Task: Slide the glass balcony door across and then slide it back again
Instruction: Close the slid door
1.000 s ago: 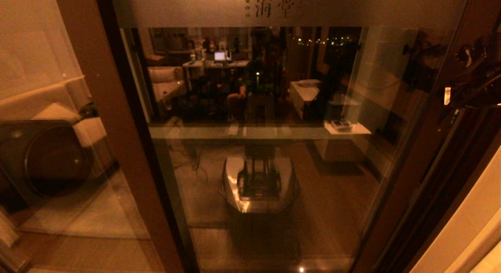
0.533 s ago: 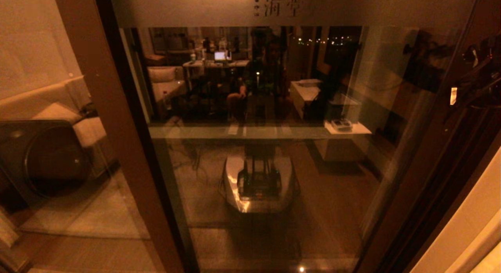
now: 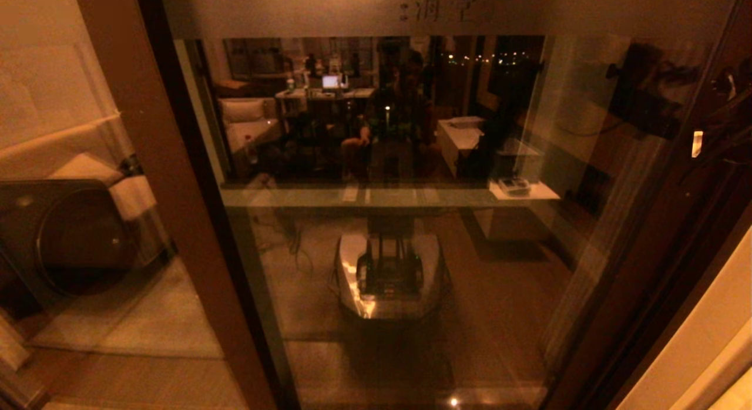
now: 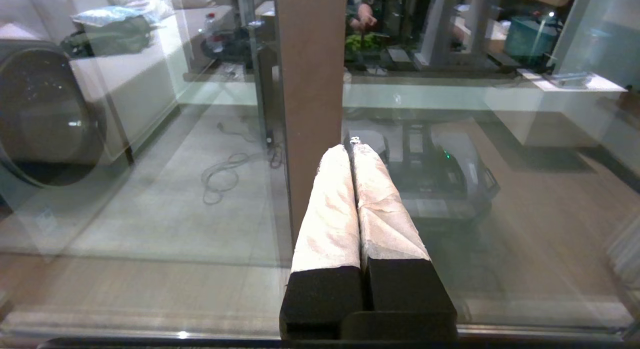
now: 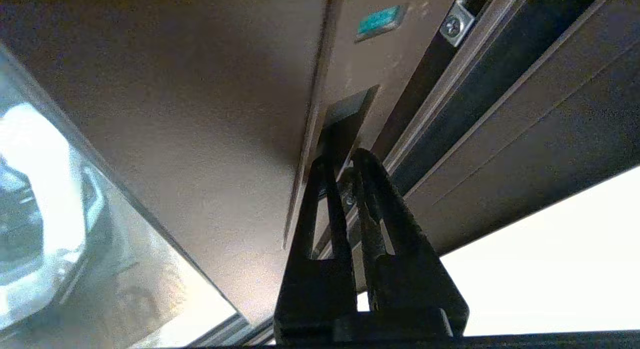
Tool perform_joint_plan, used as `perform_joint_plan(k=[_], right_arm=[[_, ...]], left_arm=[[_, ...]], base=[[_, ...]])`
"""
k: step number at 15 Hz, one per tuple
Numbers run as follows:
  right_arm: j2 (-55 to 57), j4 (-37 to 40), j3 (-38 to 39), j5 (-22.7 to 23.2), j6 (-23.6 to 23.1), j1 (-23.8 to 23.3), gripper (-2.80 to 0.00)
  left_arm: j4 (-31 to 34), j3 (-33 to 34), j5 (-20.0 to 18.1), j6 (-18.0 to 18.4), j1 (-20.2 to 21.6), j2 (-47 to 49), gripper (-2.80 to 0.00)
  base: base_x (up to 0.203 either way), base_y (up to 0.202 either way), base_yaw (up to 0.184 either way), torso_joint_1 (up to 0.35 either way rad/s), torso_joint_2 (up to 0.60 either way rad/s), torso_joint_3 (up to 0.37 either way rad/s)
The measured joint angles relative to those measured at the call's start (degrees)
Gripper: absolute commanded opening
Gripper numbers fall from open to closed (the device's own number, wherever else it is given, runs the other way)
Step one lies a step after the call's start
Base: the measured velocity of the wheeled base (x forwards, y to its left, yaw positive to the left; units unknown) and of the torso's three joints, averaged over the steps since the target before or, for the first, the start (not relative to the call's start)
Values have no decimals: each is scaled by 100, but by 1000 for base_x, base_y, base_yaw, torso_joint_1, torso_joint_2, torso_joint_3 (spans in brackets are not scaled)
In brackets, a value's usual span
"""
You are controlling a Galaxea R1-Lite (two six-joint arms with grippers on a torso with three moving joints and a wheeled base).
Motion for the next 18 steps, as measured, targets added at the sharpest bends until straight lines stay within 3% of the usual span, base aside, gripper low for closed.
perform_joint_plan(k=[18], right_arm=[[207,22,-327,96,-6,-358,-280]], left_arm=[[2,0,-1,2,2,0,-280]], base=[[0,0,0,0,0,0]])
